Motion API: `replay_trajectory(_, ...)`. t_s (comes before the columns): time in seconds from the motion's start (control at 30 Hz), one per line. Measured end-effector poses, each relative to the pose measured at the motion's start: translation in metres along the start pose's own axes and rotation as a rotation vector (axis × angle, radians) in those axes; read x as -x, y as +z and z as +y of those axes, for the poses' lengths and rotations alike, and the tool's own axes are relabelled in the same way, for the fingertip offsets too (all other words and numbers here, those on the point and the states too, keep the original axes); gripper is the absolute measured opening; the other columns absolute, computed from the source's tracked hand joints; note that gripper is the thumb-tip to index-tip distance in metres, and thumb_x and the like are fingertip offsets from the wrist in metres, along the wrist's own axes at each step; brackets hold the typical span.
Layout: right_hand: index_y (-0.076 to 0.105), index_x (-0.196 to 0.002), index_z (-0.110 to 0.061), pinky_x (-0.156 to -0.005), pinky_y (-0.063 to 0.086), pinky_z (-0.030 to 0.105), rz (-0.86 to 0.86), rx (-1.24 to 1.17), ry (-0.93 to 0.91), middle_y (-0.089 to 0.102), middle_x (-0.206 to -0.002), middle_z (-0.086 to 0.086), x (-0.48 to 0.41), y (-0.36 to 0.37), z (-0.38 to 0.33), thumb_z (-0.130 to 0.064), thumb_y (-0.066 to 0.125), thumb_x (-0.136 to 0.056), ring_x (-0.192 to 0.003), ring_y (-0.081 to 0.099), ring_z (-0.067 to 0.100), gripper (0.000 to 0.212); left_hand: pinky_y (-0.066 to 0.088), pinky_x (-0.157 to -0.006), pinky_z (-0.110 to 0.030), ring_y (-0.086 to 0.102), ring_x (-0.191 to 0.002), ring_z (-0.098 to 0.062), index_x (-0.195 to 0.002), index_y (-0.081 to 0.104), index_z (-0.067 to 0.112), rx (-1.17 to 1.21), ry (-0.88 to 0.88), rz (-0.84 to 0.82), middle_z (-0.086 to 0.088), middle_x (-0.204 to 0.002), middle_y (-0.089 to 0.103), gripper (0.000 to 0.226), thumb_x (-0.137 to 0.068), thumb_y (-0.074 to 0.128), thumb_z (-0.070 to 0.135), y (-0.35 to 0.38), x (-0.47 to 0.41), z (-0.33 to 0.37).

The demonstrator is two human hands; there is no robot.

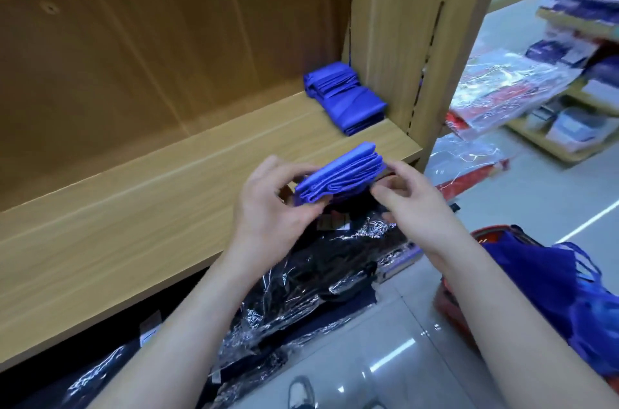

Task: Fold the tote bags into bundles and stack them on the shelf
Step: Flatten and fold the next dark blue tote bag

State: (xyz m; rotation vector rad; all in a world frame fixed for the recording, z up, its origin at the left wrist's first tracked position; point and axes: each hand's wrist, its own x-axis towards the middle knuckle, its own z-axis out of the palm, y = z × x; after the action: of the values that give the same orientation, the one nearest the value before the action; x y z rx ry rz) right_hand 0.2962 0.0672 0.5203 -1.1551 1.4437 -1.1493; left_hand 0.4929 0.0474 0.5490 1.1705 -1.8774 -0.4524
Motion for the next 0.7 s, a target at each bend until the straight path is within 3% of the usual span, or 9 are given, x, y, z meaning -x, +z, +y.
replay_trajectory(0.07,0.062,-0.110,-0.043,-0.073,0.052,0.031,0.022,-0.190,0.082,0.067,-0.105,0.001,-0.012,-0.011,-0.004,-0.015,0.052,-0.097,-0.096,0.065,0.015,0.032,0.039,-0.064,-0.015,0.047,-0.070,-0.002,-0.098,0.073,0.020,-0.076,0.173,0.010,0.003,-0.079,0.056,0.026,-0.072,0.072,0.024,0.018,-0.015,-0.001)
replay_trajectory(0.13,0.058,-0.118,-0.043,-0.074,0.052,0.029,0.019,-0.237,0.082,0.067,-0.108,-0.003,-0.022,-0.021,-0.003,-0.019,0.052,-0.098,-0.102,0.064,0.012,0.032,0.039,-0.065,-0.015,0.048,-0.070,-0.003,-0.099,0.072,0.019,-0.073,0.216,-0.015,0.004,-0.080,0.058,0.028,-0.074,0.071,0.031,0.034,-0.031,-0.003)
replay_trajectory(0.2,0.053,-0.118,-0.049,-0.075,0.050,0.024,0.043,-0.147,0.026,0.065,-0.103,-0.010,-0.032,-0.028,-0.002,-0.022,0.059,-0.095,-0.097,0.063,0.002,0.036,0.040,-0.066,-0.012,0.053,-0.067,0.002,-0.098,0.071,0.023,0.011,0.061,-0.054,0.012,-0.078,0.063,0.024,-0.076,0.078,0.026,0.051,-0.050,-0.006)
replay_trajectory(0.27,0.048,-0.126,-0.047,-0.078,0.049,0.014,0.126,-0.002,-0.026,0.063,-0.109,-0.014,-0.044,-0.035,0.003,-0.024,0.067,-0.090,-0.091,0.062,-0.007,0.046,0.044,-0.060,-0.014,0.053,-0.054,0.004,-0.095,0.068,0.028,0.176,-0.247,-0.127,0.016,-0.068,0.063,0.020,-0.079,0.079,0.022,0.069,-0.068,-0.012)
replay_trajectory(0.33,0.038,-0.139,-0.043,-0.091,0.047,0.020,0.248,0.209,-0.047,0.060,-0.117,-0.007,-0.059,-0.041,0.011,-0.031,0.072,-0.084,-0.101,0.060,0.001,0.066,0.048,-0.053,-0.023,0.057,-0.046,-0.005,-0.093,0.060,0.029,0.332,-0.455,-0.185,0.010,-0.058,0.060,0.019,-0.084,0.074,0.018,0.091,-0.081,-0.022)
replay_trajectory(0.4,0.035,-0.143,-0.041,-0.097,0.043,0.029,0.274,0.448,-0.065,0.055,-0.123,0.004,-0.072,-0.039,0.021,-0.037,0.073,-0.080,-0.110,0.055,0.017,0.073,0.049,-0.051,-0.028,0.059,-0.044,-0.012,-0.094,0.055,0.027,0.322,-0.486,-0.211,0.007,-0.056,0.057,0.020,-0.087,0.070,0.016,0.109,-0.089,-0.034)
replay_trajectory(0.5,0.048,-0.140,-0.031,-0.092,0.039,0.028,0.320,0.663,-0.082,0.048,-0.121,0.010,-0.085,-0.030,0.032,-0.036,0.073,-0.081,-0.110,0.052,0.024,0.064,0.050,-0.059,-0.034,0.059,-0.053,-0.016,-0.096,0.053,0.025,0.176,-0.403,-0.212,0.010,-0.062,0.057,0.019,-0.087,0.070,0.020,0.122,-0.095,-0.047)
replay_trajectory(0.57,0.055,-0.135,-0.028,-0.087,0.045,0.033,0.406,0.736,-0.082,0.047,-0.120,0.009,-0.090,-0.027,0.034,-0.040,0.071,-0.083,-0.105,0.053,0.025,0.055,0.048,-0.072,-0.032,0.058,-0.069,-0.015,-0.101,0.058,0.027,-0.013,-0.247,-0.190,0.007,-0.085,0.055,0.022,-0.084,0.071,0.026,0.121,-0.098,-0.054)
replay_trajectory(0.7,0.062,-0.126,-0.024,-0.070,0.049,0.039,0.557,0.891,-0.140,0.048,-0.104,0.009,-0.097,-0.027,0.034,-0.044,0.068,-0.085,-0.095,0.052,0.031,0.046,0.046,-0.083,-0.028,0.057,-0.095,-0.017,-0.121,0.061,0.023,-0.093,-0.007,-0.293,-0.002,-0.111,0.050,0.045,-0.080,0.075,0.033,0.118,-0.100,-0.065)
